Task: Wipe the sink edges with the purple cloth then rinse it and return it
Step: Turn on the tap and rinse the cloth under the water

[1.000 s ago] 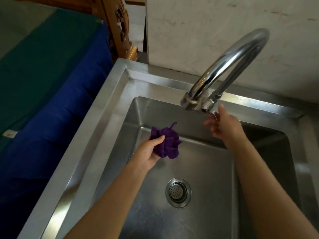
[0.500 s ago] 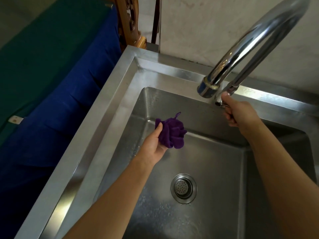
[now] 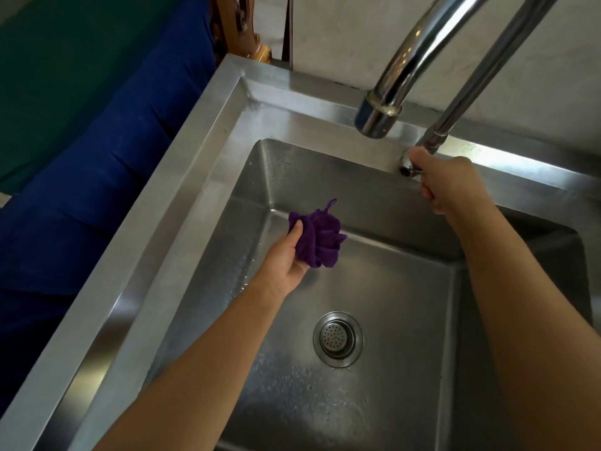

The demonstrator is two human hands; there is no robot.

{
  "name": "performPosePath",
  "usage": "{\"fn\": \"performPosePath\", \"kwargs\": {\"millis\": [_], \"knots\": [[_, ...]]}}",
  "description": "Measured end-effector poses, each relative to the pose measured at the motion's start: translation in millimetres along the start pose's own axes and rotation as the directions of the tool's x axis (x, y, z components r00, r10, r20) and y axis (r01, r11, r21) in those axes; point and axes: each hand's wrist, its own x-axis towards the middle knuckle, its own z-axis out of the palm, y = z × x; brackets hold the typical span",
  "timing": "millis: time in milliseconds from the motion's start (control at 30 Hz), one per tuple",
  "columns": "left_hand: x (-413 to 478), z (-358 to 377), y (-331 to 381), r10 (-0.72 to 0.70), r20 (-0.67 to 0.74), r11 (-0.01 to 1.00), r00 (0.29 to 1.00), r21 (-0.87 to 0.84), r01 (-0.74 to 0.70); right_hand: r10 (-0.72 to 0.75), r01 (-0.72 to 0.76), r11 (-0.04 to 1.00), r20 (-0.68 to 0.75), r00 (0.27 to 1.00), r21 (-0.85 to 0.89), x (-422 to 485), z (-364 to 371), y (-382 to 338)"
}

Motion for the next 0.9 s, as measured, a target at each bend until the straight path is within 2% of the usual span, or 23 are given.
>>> {"fn": "performPosePath", "kwargs": {"millis": [300,900], "knots": [[24,-13,-18,-0.03,-0.045,0.999,0.999,0.024,0.031,-0.034,0.035,0.999,-0.034,0.999,0.017,4,1,0],[63,-25,-41,-0.039,-0.034,0.999,0.999,0.014,0.039,-0.03,0.033,0.999,0.074,0.997,-0.041,11,-5,-4]]}}
